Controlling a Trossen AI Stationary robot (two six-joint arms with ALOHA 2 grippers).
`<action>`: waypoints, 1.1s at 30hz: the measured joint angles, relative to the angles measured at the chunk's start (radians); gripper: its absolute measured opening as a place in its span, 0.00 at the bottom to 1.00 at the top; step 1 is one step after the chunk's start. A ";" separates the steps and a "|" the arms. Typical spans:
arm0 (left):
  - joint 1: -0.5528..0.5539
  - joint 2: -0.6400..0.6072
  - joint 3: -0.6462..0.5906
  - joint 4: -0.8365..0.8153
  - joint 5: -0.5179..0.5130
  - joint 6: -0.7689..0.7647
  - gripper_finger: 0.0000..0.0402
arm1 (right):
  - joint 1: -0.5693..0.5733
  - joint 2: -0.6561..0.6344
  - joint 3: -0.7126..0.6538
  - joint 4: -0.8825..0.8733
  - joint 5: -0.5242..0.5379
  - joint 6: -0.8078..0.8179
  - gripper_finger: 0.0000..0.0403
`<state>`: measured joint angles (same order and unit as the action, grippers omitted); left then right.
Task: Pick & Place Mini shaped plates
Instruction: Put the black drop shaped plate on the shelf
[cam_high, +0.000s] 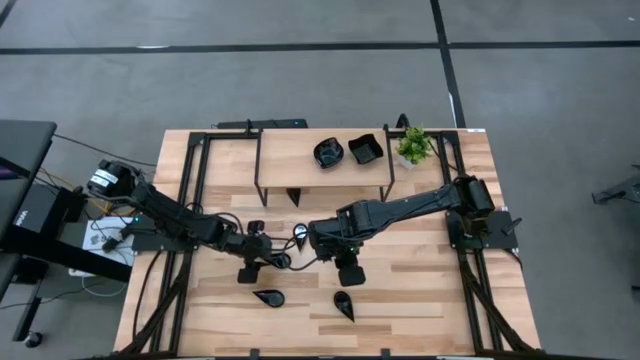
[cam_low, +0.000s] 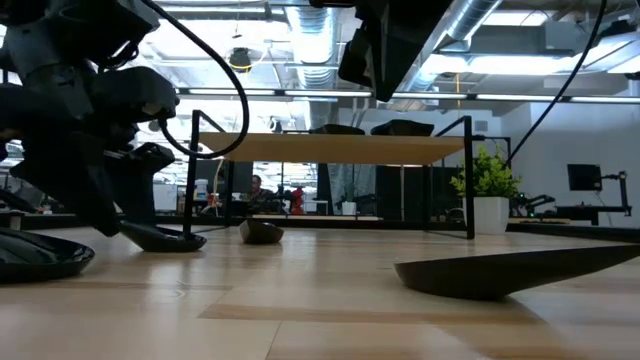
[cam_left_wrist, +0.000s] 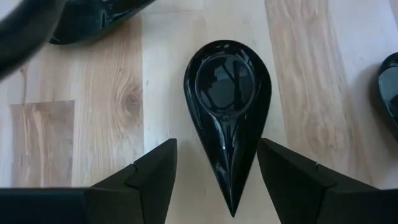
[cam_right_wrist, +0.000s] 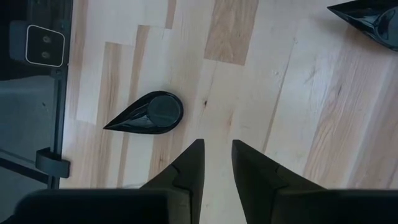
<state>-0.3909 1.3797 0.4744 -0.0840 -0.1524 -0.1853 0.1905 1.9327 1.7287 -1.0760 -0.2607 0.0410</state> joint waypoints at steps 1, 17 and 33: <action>0.001 0.004 0.000 0.002 0.002 0.000 0.56 | 0.000 0.000 0.000 0.000 0.000 0.003 0.19; -0.008 0.067 0.000 0.067 0.023 -0.003 0.56 | 0.000 0.000 0.000 0.000 0.000 0.013 0.19; -0.008 0.072 0.001 0.072 0.023 -0.006 0.45 | 0.000 0.000 0.000 0.000 0.000 0.013 0.19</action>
<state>-0.3988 1.4521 0.4751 -0.0124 -0.1292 -0.1913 0.1905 1.9327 1.7287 -1.0763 -0.2607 0.0536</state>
